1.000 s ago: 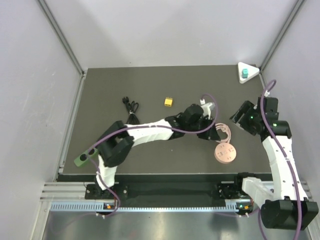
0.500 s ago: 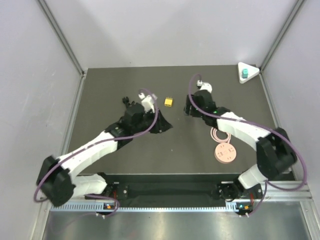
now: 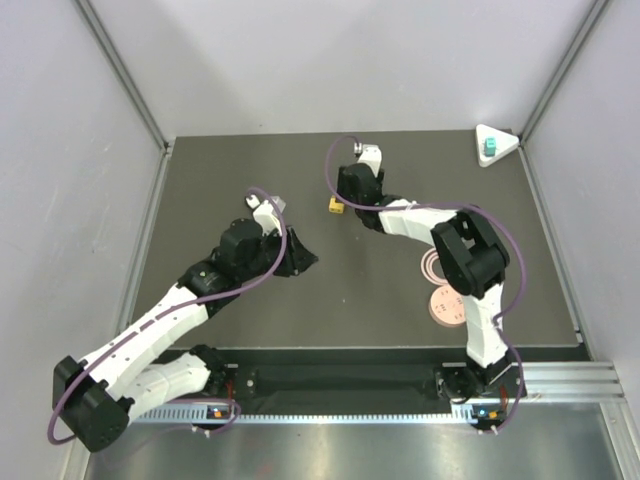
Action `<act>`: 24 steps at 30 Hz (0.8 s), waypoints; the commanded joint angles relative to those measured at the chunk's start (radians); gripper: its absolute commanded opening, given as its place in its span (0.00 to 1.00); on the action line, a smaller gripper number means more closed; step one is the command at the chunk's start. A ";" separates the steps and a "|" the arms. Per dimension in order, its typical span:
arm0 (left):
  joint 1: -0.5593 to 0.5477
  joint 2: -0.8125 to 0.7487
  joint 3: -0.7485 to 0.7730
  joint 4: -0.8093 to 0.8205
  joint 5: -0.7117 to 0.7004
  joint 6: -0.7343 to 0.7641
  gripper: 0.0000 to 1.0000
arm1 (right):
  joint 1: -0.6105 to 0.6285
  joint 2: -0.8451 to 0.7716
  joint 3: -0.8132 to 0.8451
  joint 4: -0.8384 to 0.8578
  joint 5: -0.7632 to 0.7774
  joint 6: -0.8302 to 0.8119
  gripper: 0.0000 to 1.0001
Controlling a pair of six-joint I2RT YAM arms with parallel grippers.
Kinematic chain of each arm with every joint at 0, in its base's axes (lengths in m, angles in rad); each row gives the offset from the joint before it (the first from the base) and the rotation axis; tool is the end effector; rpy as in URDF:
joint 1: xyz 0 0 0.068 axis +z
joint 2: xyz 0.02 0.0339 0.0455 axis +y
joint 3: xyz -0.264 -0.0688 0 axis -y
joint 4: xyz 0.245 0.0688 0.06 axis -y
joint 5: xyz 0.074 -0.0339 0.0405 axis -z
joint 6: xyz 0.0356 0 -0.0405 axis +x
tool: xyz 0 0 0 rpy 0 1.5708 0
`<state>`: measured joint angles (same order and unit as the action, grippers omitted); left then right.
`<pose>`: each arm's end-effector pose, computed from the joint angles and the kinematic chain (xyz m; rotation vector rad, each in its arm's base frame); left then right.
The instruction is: Pull the plug off the socket
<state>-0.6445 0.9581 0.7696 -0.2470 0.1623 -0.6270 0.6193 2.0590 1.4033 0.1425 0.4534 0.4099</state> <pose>0.1716 -0.1362 0.2965 0.1294 2.1343 -0.9482 0.3893 0.2584 0.1928 0.0595 2.0315 0.1748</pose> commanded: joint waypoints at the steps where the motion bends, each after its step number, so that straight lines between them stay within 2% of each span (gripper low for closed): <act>1: 0.014 -0.015 0.003 -0.009 -0.010 0.026 0.37 | 0.014 0.023 0.036 0.002 0.061 -0.013 0.07; 5: 0.025 -0.016 0.019 -0.018 -0.010 0.039 0.38 | 0.014 0.018 0.010 0.029 0.030 -0.028 0.12; 8: 0.032 -0.005 0.022 -0.012 0.005 0.035 0.38 | 0.013 0.044 0.077 -0.088 0.065 0.010 0.13; 11: 0.032 -0.005 0.010 0.002 0.017 0.024 0.38 | 0.007 0.099 0.153 -0.191 0.039 0.026 0.22; 13: 0.035 -0.007 0.004 0.011 0.026 0.020 0.38 | 0.005 0.122 0.195 -0.276 0.039 0.055 0.23; 17: 0.036 -0.009 -0.001 0.011 0.033 0.012 0.38 | -0.001 0.127 0.166 -0.288 0.034 0.079 0.29; 21: 0.036 -0.036 -0.010 0.005 0.036 -0.002 0.38 | -0.010 0.116 0.134 -0.280 0.030 0.079 0.30; 22: 0.037 -0.042 -0.015 0.005 0.036 -0.005 0.38 | -0.012 0.118 0.138 -0.290 0.025 0.078 0.32; 24: 0.036 -0.065 -0.029 0.003 0.029 -0.017 0.38 | -0.013 0.119 0.145 -0.303 0.005 0.066 0.47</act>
<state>-0.6140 0.9440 0.7612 -0.2634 0.1864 -0.6262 0.6121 2.1807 1.5524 -0.0612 0.4740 0.4896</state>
